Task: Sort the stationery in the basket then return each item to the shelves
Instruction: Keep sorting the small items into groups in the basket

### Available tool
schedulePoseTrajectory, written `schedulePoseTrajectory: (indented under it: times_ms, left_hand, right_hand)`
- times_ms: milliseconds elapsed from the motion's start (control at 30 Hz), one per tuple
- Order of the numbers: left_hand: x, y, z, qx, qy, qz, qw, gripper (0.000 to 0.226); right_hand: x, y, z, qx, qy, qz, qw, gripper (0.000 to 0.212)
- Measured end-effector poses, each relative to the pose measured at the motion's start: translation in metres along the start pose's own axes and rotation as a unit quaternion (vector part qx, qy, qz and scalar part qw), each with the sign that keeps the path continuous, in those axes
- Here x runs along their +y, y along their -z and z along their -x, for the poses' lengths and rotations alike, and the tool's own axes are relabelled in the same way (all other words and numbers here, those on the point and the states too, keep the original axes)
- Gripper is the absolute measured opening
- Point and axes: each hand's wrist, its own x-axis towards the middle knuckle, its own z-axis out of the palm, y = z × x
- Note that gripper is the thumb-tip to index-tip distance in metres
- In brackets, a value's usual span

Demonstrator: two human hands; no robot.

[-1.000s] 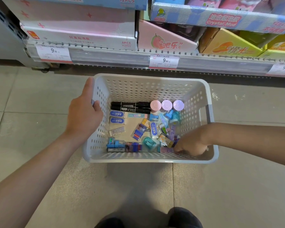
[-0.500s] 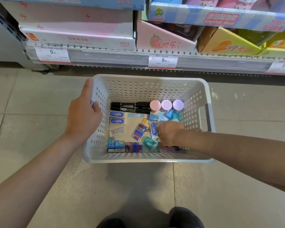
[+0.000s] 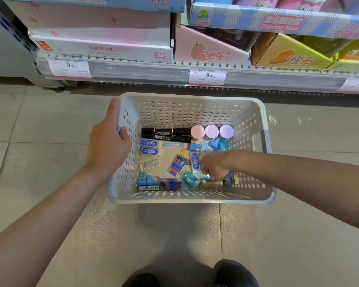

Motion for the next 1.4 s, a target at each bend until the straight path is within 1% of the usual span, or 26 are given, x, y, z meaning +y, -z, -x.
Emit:
schedulePoseTrajectory:
  times_ms: [67,100,133,167,233,267,400,467,533,567,600,633,700,733,767,800,867,1000,1100,1167,1233,1300,1400]
  left_hand:
    - [0.001,0.000,0.000,-0.001,0.002,-0.002,1.000,0.060]
    - [0.001,0.000,0.000,-0.001,0.003,-0.003,1.000,0.060]
    - [0.001,0.000,0.000,0.000,0.003,-0.003,1.000,0.060]
    - [0.001,0.001,0.001,0.000,0.003,-0.004,1.000,0.061]
    - [0.003,0.001,0.001,0.001,0.003,-0.004,1.000,0.061]
    - [0.003,0.000,0.001,0.001,0.002,-0.004,1.000,0.061]
    - [0.000,0.000,0.000,0.003,0.003,-0.003,1.000,0.062]
    - [-0.001,0.000,0.000,0.005,0.002,-0.005,1.000,0.062]
    - [-0.001,-0.001,0.000,0.007,-0.001,-0.008,1.000,0.062]
    - [0.000,-0.001,0.000,0.006,-0.003,-0.008,1.000,0.062]
    - [-0.001,-0.001,0.000,0.007,-0.005,-0.008,1.000,0.062]
    - [-0.001,-0.001,0.000,0.008,-0.006,-0.007,1.000,0.062]
    - [-0.001,0.000,-0.001,0.008,-0.003,-0.008,1.000,0.062]
    - [-0.001,0.000,-0.001,0.009,0.000,-0.008,1.000,0.062]
    - [-0.001,0.000,0.000,0.009,0.002,-0.008,1.000,0.062]
    - [0.000,0.000,0.000,0.008,0.004,-0.008,1.000,0.062]
    - [-0.001,0.001,0.000,0.006,0.004,-0.005,1.000,0.063]
    - [-0.002,0.000,0.000,0.006,0.005,-0.006,1.000,0.063]
    - [0.000,0.000,0.001,0.009,0.011,-0.005,1.000,0.063]
    - [0.001,0.001,0.001,0.009,0.008,-0.006,1.000,0.063]
    - [0.001,0.001,0.000,0.010,0.009,-0.003,1.000,0.064]
    - [0.000,0.000,0.000,0.009,0.011,-0.001,1.000,0.064]
    - [0.001,0.000,0.001,0.012,0.012,0.007,1.000,0.064]
  right_hand:
    - [0.002,-0.002,-0.002,-0.044,0.009,-0.024,0.999,0.014]
    - [0.002,-0.004,-0.002,-0.051,0.015,-0.030,0.998,0.015]
    - [0.002,-0.005,-0.001,-0.048,0.023,-0.033,0.998,0.019]
    - [0.002,-0.007,0.001,-0.042,0.030,-0.040,0.998,0.028]
    - [0.004,-0.009,0.002,-0.030,0.033,-0.075,0.996,0.041]
    - [0.006,-0.010,0.003,-0.027,0.038,-0.093,0.995,0.043]
    - [0.008,-0.016,0.001,0.003,0.034,-0.137,0.990,0.036]
    - [0.007,-0.016,0.000,-0.002,0.027,-0.157,0.987,0.036]
    - [0.008,-0.010,0.001,-0.014,0.007,-0.200,0.980,0.039]
    - [0.008,-0.006,0.002,-0.004,-0.008,-0.232,0.973,0.041]
    - [0.007,-0.002,0.002,0.030,-0.025,-0.260,0.965,0.040]
    - [0.006,0.001,0.001,0.087,-0.046,-0.273,0.957,0.037]
    - [0.003,0.001,-0.002,0.209,-0.093,-0.276,0.933,0.049]
    - [-0.001,0.000,-0.005,0.245,-0.107,-0.286,0.920,0.053]
    - [-0.005,-0.001,-0.007,0.266,-0.115,-0.300,0.909,0.054]
    - [-0.009,-0.002,-0.009,0.273,-0.122,-0.312,0.902,0.053]
    - [-0.015,-0.004,-0.012,0.276,-0.135,-0.311,0.899,0.049]
    - [-0.023,-0.002,-0.007,0.288,-0.133,-0.253,0.914,0.041]
    - [-0.032,0.006,0.000,0.321,-0.075,-0.255,0.909,0.036]
    - [-0.041,0.014,-0.002,0.350,-0.020,-0.287,0.892,0.031]
    - [-0.049,0.021,-0.009,0.387,0.013,-0.295,0.874,0.029]
    - [-0.057,0.029,-0.019,0.430,0.025,-0.262,0.864,0.030]
    - [-0.066,0.041,-0.031,0.461,0.036,-0.160,0.872,0.033]
